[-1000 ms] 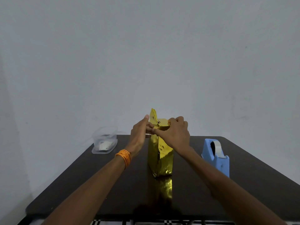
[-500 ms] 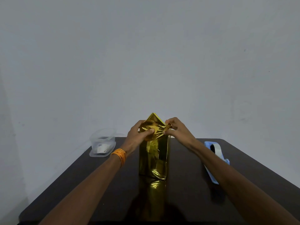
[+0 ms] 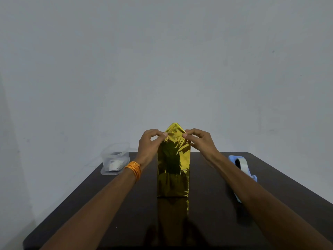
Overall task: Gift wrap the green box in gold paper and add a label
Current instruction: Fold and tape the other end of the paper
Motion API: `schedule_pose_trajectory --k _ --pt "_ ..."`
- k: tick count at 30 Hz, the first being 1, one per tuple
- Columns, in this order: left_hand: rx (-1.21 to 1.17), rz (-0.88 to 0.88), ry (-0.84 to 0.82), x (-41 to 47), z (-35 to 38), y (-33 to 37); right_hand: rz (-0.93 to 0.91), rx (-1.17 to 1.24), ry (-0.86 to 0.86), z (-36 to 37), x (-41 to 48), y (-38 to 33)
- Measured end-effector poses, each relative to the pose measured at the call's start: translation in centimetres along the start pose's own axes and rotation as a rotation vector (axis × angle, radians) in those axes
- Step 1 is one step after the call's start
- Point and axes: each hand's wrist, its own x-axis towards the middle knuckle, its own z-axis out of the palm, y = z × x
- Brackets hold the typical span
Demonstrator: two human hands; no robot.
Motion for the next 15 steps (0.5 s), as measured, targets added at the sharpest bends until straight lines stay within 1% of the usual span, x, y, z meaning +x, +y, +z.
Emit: schedule_pose_trajectory --k 4,10,15 --pt "-0.177 -0.112 -0.026 0.7 0.6 1.5 -0.002 -0.018 0.001 0.1 0.1 -0.2" --pt "-0.214 -0.178 0.030 0.9 1.0 1.4 0.019 -0.038 -0.005 0.3 0.4 -0.3" --pt "-0.208 -0.147 0.056 0.4 0.7 1.8 0.003 -0.039 0.002 0.6 0.5 -0.3"
